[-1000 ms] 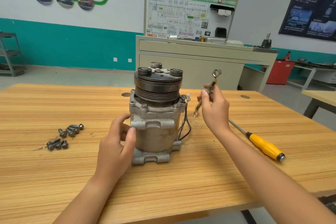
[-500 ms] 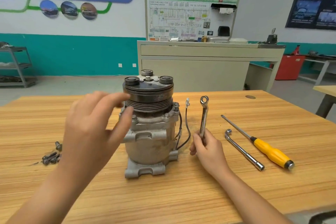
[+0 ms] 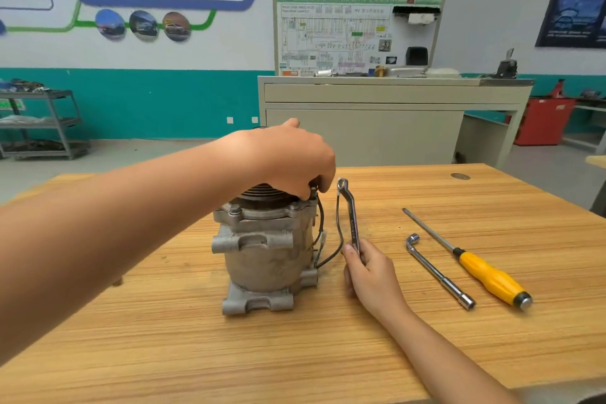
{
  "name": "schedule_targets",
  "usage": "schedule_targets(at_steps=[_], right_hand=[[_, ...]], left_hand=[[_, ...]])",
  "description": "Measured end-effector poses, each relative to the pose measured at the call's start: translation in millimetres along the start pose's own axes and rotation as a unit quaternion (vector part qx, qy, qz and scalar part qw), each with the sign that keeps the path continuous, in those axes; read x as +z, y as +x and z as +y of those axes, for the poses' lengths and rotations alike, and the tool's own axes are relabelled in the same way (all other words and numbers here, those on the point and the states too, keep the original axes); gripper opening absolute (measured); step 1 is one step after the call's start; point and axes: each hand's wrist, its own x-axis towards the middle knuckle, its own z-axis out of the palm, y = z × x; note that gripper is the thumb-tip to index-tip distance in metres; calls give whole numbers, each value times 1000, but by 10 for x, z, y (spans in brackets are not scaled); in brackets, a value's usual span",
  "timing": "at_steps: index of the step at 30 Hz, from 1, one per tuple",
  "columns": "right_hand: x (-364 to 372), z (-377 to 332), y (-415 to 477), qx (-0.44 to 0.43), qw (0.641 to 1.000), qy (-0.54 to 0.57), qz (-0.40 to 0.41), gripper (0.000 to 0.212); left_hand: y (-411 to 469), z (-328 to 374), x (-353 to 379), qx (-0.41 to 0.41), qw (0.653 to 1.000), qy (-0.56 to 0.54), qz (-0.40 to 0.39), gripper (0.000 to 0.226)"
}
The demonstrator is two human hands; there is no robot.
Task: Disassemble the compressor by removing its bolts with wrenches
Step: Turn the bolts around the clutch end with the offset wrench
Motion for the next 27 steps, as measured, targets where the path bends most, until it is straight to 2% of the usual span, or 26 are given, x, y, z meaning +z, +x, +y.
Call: schedule_targets(at_steps=[6,14,27], right_hand=[[-10,7,24,12,1000,-5,-3,26],[-4,37,62,31,999,14,-2,27],[1,35,58,22,1000,10,1,27]], left_hand=[[38,-57,33,26,1000,-15,-1,18],[42,-103,88,36,999,10,-6,23],[-11,-81,195,21,998,47,39,34]])
